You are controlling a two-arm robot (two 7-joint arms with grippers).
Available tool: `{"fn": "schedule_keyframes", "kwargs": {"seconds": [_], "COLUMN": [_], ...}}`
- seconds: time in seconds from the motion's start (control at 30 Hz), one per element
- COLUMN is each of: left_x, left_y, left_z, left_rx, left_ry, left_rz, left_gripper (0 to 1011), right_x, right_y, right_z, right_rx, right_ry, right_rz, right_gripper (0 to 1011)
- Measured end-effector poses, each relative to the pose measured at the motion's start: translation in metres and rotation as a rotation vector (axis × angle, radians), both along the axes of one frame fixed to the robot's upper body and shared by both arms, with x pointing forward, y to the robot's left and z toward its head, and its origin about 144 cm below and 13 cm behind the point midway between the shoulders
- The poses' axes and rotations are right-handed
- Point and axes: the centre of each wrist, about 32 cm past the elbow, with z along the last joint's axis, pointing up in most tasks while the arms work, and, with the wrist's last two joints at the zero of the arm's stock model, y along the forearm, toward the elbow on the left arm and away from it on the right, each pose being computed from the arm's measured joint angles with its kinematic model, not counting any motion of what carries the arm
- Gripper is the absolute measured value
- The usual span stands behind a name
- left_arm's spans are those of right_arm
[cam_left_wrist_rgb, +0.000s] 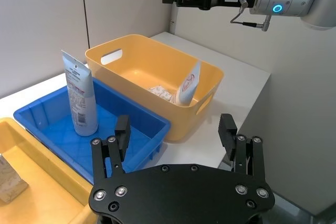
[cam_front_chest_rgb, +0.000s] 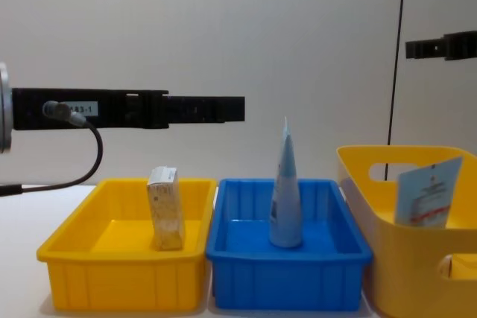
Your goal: Bimanual collaborative sorting of washing and personal care products
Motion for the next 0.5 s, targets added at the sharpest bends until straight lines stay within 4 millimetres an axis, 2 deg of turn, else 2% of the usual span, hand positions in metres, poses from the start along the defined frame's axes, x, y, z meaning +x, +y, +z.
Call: {"fn": "schedule_keyframes", "kwargs": {"seconds": [0.1,0.2,0.27,0.3,0.5], "left_x": [0.0,0.0,0.0,0.0,0.0], "left_y": [0.0,0.0,0.0,0.0,0.0], "left_z": [0.0,0.0,0.0,0.0,0.0], "left_rx": [0.0,0.0,0.0,0.0,0.0], "left_ry": [0.0,0.0,0.0,0.0,0.0], "left_rz": [0.0,0.0,0.0,0.0,0.0], "left_gripper": [1001,1002,1002,1001,1002], "right_x": [0.0002,0.0004,0.0005,0.0006,0.0008], "right_y": [0.0,0.0,0.0,0.0,0.0002], "right_z": [-0.0003,-0.0006,-0.0008,-0.0009,-0.0011], "right_rx": [-0.001,-0.001,-0.001,-0.001,-0.002], "right_ry": [0.001,0.002,0.002,0.003,0.003], "right_rz": [0.001,0.001,0.001,0.001,0.002], "right_gripper": [714,835,872,924,1002]}}
